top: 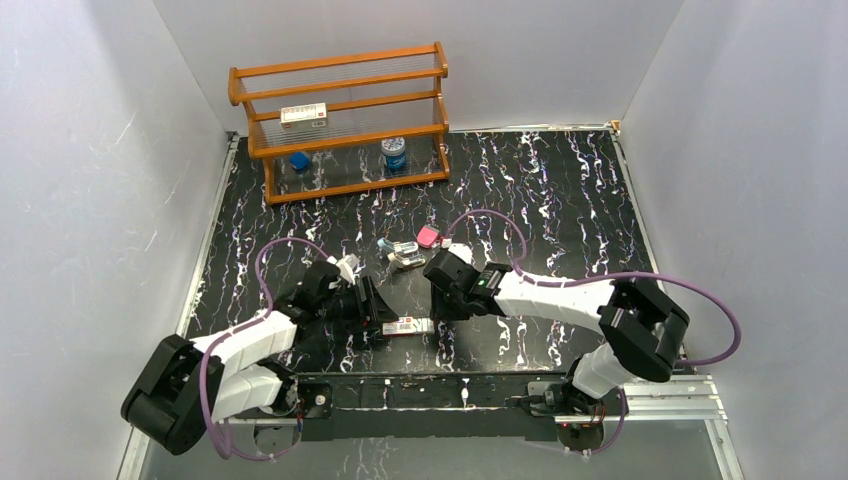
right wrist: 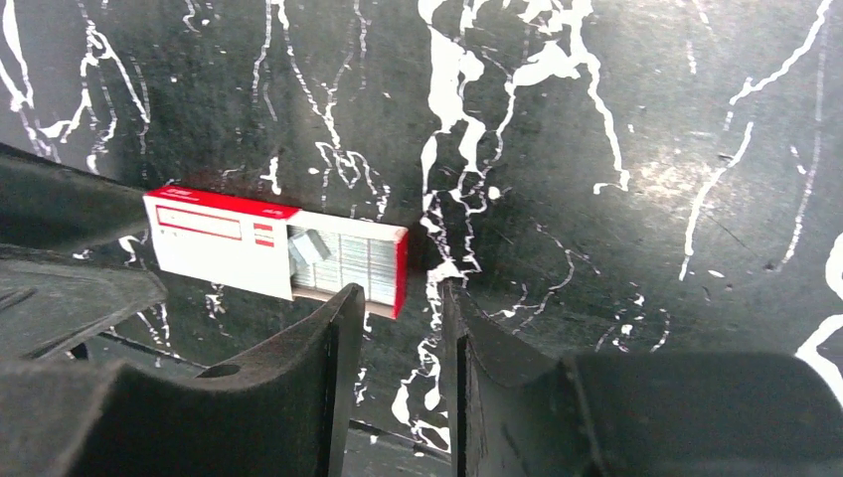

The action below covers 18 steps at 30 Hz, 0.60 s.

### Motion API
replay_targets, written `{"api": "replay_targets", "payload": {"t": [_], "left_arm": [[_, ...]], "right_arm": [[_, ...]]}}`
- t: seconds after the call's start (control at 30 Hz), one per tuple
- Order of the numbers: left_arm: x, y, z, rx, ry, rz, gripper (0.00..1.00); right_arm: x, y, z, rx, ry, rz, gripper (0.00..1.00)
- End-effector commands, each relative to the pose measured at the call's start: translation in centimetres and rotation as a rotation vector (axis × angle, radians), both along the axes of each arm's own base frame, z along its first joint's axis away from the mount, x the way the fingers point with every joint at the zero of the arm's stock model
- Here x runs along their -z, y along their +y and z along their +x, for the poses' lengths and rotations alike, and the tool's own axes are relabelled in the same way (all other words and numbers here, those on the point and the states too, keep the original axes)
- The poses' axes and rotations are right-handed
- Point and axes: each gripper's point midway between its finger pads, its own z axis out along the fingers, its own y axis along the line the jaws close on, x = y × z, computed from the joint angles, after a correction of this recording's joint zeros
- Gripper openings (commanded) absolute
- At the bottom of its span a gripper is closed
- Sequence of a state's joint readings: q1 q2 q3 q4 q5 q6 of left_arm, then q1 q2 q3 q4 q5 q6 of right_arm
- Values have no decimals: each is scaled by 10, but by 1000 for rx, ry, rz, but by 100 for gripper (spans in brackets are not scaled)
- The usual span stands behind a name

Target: Unload the staples from the stapler

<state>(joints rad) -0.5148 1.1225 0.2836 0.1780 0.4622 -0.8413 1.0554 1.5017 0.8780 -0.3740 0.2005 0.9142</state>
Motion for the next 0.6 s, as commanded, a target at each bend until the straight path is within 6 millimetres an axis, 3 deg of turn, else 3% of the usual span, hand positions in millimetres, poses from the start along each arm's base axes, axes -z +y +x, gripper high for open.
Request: {"api": "replay_targets", "payload": {"t": [0.0,0.27,0.4,0.57], "left_arm": [[2,8,0,-13,-9,56,63],[3,12,0,-24,-19,74,63],[1,11,1,-19,-24,73,63],[4,12,-4,-7,-7,77,63]], "right_arm": [[-7,-13,5,44,-44,-20,45],[-4,-17,4,67,-32,-2,49],[-5,-16,6,80,-39,17,56],[-3,-20,5,105,-33,4,56]]}}
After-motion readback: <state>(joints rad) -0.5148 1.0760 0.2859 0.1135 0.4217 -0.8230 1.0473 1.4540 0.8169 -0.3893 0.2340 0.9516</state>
